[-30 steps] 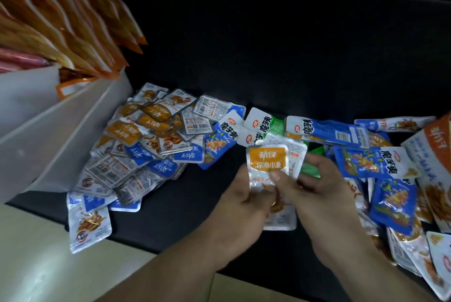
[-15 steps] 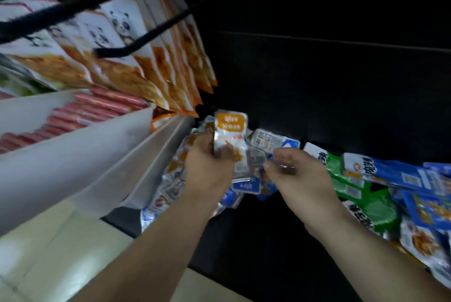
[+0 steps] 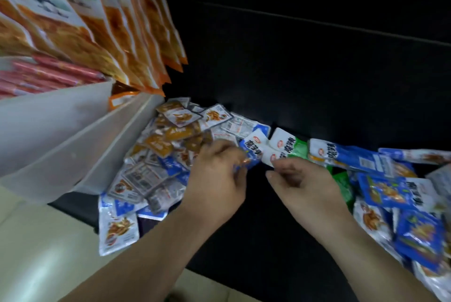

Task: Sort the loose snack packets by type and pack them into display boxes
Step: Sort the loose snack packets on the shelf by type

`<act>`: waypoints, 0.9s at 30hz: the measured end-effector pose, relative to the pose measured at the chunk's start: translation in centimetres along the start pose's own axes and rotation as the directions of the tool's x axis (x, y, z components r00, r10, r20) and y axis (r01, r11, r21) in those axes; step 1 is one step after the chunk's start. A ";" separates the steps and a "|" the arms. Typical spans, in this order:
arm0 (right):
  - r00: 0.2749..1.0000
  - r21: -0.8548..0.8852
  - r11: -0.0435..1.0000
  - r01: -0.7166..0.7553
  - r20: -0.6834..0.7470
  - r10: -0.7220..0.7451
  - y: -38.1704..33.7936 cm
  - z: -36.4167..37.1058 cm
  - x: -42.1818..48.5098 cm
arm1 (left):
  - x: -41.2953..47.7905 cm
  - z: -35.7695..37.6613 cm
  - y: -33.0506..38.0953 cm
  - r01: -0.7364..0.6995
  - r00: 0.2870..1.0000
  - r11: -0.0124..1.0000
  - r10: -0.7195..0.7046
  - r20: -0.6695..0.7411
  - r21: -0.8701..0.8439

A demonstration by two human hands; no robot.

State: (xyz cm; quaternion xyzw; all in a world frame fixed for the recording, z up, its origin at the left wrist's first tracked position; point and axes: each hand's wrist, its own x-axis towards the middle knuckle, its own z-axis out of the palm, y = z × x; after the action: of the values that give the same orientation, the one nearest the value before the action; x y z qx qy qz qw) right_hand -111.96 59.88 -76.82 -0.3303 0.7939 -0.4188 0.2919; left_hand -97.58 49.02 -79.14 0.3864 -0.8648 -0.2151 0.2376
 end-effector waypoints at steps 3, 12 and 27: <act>0.996 -0.128 0.992 0.007 -0.093 -0.019 2.7 -3.5 -1.2 | -0.5 2.8 2.3 -0.037 0.973 0.997 0.051 0.226 -0.067; 0.999 -0.518 0.855 -0.016 -0.053 -0.014 10.0 -9.6 -3.0 | 4.9 9.5 5.8 -0.242 0.809 0.943 0.066 0.584 0.229; 0.996 -0.569 0.817 0.091 0.065 -0.065 15.2 -12.9 -4.2 | -2.0 11.4 9.1 -0.375 0.878 0.916 0.302 0.370 0.143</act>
State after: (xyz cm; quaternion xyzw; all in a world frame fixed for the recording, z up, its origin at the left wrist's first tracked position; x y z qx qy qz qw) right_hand -123.21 75.71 -82.92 -0.4437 0.8623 -0.1661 0.1789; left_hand -108.11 58.28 -83.62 0.2081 -0.9649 -0.1409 0.0766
